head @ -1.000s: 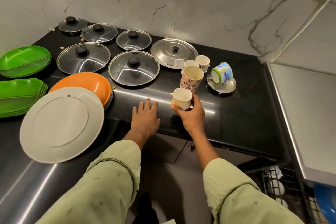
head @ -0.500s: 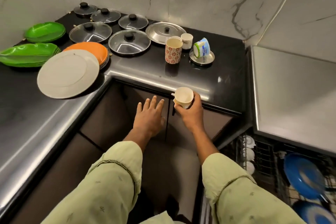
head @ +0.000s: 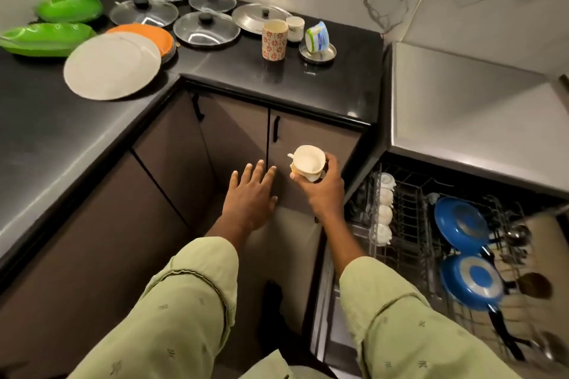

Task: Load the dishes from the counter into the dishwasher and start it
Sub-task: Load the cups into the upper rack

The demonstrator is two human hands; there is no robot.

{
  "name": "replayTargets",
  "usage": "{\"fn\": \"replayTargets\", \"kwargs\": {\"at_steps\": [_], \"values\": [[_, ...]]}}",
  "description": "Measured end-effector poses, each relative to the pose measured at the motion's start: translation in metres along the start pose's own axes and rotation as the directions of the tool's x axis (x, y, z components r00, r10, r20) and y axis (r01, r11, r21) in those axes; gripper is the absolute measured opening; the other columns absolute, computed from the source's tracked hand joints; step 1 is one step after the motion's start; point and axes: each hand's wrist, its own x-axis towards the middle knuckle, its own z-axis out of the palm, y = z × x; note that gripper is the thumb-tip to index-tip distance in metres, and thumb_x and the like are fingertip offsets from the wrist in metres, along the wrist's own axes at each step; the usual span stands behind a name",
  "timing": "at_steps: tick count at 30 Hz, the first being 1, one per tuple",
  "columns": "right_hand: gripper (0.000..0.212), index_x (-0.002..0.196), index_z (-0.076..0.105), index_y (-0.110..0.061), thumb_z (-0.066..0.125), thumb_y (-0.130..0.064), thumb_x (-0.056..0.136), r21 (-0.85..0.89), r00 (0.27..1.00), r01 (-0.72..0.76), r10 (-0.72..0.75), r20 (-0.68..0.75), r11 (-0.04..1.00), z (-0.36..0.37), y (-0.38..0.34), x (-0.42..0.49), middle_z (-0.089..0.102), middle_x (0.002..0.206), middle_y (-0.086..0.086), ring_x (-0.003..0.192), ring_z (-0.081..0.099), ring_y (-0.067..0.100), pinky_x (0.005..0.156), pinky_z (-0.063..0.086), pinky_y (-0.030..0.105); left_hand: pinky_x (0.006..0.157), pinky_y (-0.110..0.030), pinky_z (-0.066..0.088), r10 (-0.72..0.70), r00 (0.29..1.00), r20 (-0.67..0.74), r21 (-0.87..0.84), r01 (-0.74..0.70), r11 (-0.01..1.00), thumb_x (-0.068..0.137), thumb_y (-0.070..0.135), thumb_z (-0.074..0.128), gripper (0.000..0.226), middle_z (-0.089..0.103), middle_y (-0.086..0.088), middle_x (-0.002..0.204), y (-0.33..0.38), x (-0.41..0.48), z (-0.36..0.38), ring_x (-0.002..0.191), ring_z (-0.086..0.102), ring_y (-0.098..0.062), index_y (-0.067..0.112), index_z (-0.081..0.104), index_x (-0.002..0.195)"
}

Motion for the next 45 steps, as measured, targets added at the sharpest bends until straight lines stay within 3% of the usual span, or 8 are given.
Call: {"fn": "replayTargets", "kwargs": {"at_steps": [10, 17, 24, 28, 33, 37, 41, 45], "values": [[0.07, 0.123, 0.05, -0.028, 0.09, -0.024, 0.065, 0.029, 0.994, -0.106, 0.107, -0.033, 0.994, -0.081, 0.041, -0.091, 0.061, 0.113, -0.013, 0.105, 0.058, 0.009, 0.088, 0.049, 0.03, 0.122, -0.048, 0.003, 0.072, 0.992, 0.106, 0.005, -0.073, 0.997, 0.102, 0.036, 0.044, 0.073, -0.004, -0.005, 0.167, 0.071, -0.084, 0.045, 0.153, -0.003, -0.028, 0.023, 0.002, 0.159], [0.072, 0.134, 0.047, -0.022, 0.084, -0.012, 0.073, -0.006, 0.972, -0.229, 0.229, -0.051, 0.973, -0.166, 0.087, -0.111, 0.055, 0.123, -0.01, 0.116, 0.051, 0.011, 0.095, 0.045, 0.03, 0.122, -0.05, 0.002, 0.189, 0.961, 0.201, -0.06, -0.18, 0.982, 0.102, 0.034, 0.04, 0.07, -0.006, -0.004, 0.167, 0.15, -0.087, 0.074, 0.153, -0.006, -0.028, 0.02, 0.002, 0.159], [0.069, 0.124, 0.045, -0.025, 0.085, -0.012, 0.069, -0.189, 0.942, -0.336, 0.33, -0.066, 0.923, -0.225, 0.176, -0.097, 0.055, 0.1, -0.022, 0.101, 0.059, 0.012, 0.084, 0.05, 0.033, 0.123, -0.051, 0.002, 0.212, 0.918, 0.334, -0.089, -0.193, 0.977, 0.103, 0.034, 0.037, 0.069, -0.008, -0.002, 0.166, 0.221, -0.058, 0.14, 0.153, -0.007, -0.028, 0.019, 0.0, 0.159], [0.066, 0.111, 0.04, -0.035, 0.087, -0.021, 0.067, -0.337, 0.924, -0.363, 0.383, -0.006, 0.869, -0.231, 0.241, -0.07, 0.058, 0.109, -0.009, 0.1, 0.06, 0.017, 0.085, 0.053, 0.043, 0.122, -0.051, 0.001, 0.205, 0.901, 0.381, -0.087, -0.186, 0.979, 0.104, 0.034, 0.041, 0.069, -0.008, 0.0, 0.167, 0.251, -0.027, 0.188, 0.153, -0.009, -0.027, 0.02, 0.001, 0.159], [0.068, 0.128, 0.05, -0.026, 0.081, -0.025, 0.068, -0.527, 0.932, -0.275, 0.357, 0.059, 0.804, -0.22, 0.306, -0.036, 0.058, 0.122, 0.005, 0.11, 0.056, 0.027, 0.089, 0.05, 0.044, 0.123, -0.051, 0.001, 0.196, 0.887, 0.418, -0.04, -0.197, 0.98, 0.106, 0.034, 0.033, 0.065, -0.012, 0.001, 0.166, 0.266, 0.003, 0.229, 0.152, -0.011, -0.025, 0.02, -0.002, 0.159], [0.069, 0.136, 0.046, -0.031, 0.077, -0.038, 0.075, -0.633, 0.932, -0.191, 0.341, 0.123, 0.75, -0.217, 0.327, -0.014, 0.047, 0.13, 0.009, 0.116, 0.047, 0.029, 0.094, 0.043, 0.04, 0.123, -0.045, -0.003, 0.192, 0.921, 0.338, 0.012, -0.208, 0.978, 0.107, 0.032, 0.027, 0.064, -0.018, -0.002, 0.164, 0.272, 0.016, 0.249, 0.152, -0.013, -0.024, 0.017, -0.01, 0.157], [0.071, 0.142, 0.043, -0.03, 0.077, -0.024, 0.08, -0.613, 0.895, -0.158, 0.374, 0.241, 0.774, -0.21, 0.335, 0.004, 0.038, 0.134, 0.009, 0.115, 0.048, 0.024, 0.082, 0.031, 0.022, 0.121, -0.039, -0.009, 0.149, 0.94, 0.307, 0.044, -0.171, 0.984, 0.107, 0.03, 0.024, 0.063, -0.02, -0.006, 0.163, 0.272, 0.016, 0.251, 0.152, -0.014, -0.024, 0.014, -0.012, 0.156], [0.083, 0.146, 0.035, -0.026, 0.077, -0.014, 0.076, -0.642, 0.9, -0.08, 0.332, 0.283, 0.763, -0.192, 0.344, 0.015, 0.04, 0.143, 0.011, 0.124, 0.047, 0.032, 0.092, 0.04, 0.034, 0.12, -0.041, -0.011, 0.161, 0.937, 0.31, 0.073, -0.193, 0.979, 0.106, 0.033, 0.02, 0.062, -0.018, -0.006, 0.164, 0.269, 0.02, 0.247, 0.152, -0.014, -0.025, 0.014, -0.01, 0.157]]}}
